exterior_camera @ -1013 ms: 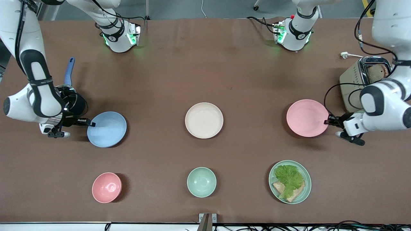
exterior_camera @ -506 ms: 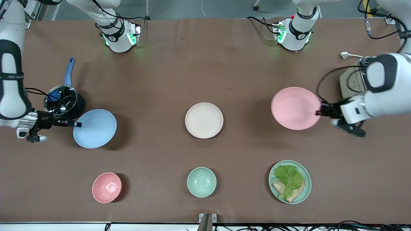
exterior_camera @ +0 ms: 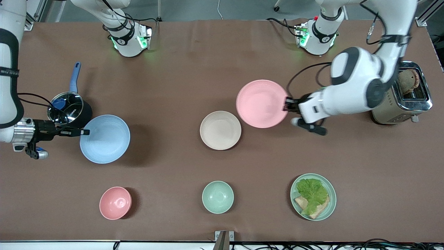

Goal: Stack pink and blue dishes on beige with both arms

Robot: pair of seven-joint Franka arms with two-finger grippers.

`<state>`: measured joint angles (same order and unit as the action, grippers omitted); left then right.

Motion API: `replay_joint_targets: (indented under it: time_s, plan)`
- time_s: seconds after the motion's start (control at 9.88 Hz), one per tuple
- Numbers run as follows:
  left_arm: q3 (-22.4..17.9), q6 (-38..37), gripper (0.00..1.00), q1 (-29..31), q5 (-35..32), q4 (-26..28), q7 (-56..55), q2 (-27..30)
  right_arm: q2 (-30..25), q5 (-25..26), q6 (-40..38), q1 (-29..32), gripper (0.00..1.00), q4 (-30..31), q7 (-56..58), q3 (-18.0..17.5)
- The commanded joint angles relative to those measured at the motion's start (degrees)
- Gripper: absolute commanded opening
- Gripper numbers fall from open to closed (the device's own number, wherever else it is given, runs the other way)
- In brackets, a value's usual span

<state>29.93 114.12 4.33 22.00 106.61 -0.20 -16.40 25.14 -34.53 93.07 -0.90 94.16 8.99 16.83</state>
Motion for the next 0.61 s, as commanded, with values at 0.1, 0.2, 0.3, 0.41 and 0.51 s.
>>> replay_joint_targets:
  time_s: [0.1,0.2,0.3,0.41,0.51]
  plan:
    - [3.73,19.93,0.02,-5.44,-3.33,-0.17,-8.2,-13.36,-3.17,1.92,-0.35,-0.59,0.02,1.02,-8.01,-3.2]
    - [3.82,24.18,0.02,-6.95,-9.45,-0.26,-14.68,-16.87,-3.43,2.01,-0.26,-0.59,0.02,1.02,-8.98,-4.42]
    - [3.82,25.7,0.02,-8.36,-16.13,-1.04,-20.48,-19.52,-3.52,2.01,-0.26,-0.59,0.02,1.11,-9.95,-4.96]
    - [3.82,27.28,0.02,-8.89,-21.15,-2.53,-24.89,-22.94,-3.61,2.01,-0.26,-0.59,0.02,1.11,-11.35,-6.36]
    - [3.82,28.43,0.02,-9.85,-24.25,-4.29,-28.68,-25.15,-3.61,1.92,-0.17,-0.77,0.01,1.2,-12.84,-7.24]
